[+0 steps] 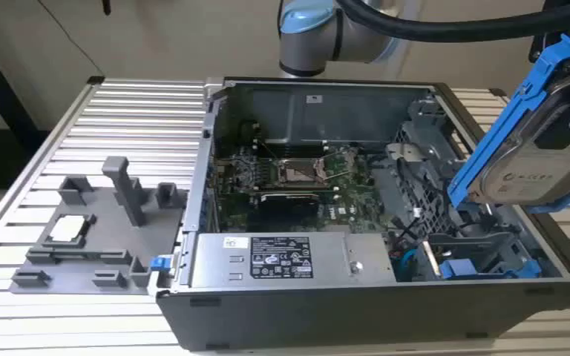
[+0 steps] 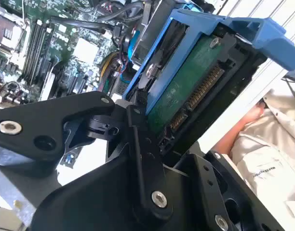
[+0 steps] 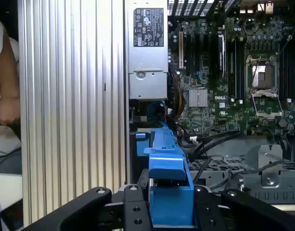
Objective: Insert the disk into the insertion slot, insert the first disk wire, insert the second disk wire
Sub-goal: 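Insert the disk into the insertion slot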
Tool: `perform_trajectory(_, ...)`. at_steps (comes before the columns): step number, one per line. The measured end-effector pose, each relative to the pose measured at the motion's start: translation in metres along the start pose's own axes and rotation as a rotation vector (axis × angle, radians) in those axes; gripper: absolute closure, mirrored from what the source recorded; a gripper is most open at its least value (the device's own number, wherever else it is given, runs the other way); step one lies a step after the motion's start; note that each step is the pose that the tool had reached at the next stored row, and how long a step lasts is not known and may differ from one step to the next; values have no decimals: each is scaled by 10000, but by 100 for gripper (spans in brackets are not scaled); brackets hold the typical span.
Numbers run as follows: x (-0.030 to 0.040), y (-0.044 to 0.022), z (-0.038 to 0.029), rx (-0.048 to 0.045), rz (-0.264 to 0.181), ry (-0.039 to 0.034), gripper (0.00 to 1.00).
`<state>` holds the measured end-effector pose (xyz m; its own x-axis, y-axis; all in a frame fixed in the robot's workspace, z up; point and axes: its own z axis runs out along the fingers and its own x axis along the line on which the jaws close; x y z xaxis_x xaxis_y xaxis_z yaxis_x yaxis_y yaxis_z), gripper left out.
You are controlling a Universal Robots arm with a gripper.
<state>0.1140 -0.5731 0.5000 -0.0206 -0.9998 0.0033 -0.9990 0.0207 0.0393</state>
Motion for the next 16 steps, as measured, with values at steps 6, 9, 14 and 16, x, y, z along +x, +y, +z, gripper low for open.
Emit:
perform_trajectory(6, 3, 0, 2, -1, -1, -47, 67)
perform_trajectory(9, 11, 0, 14, -1, -1, -45, 67)
perform_trajectory(14, 13, -3, 49, -1, -1, -46, 67)
perform_trajectory(16, 13, -3, 61, -5, -1, -46, 67)
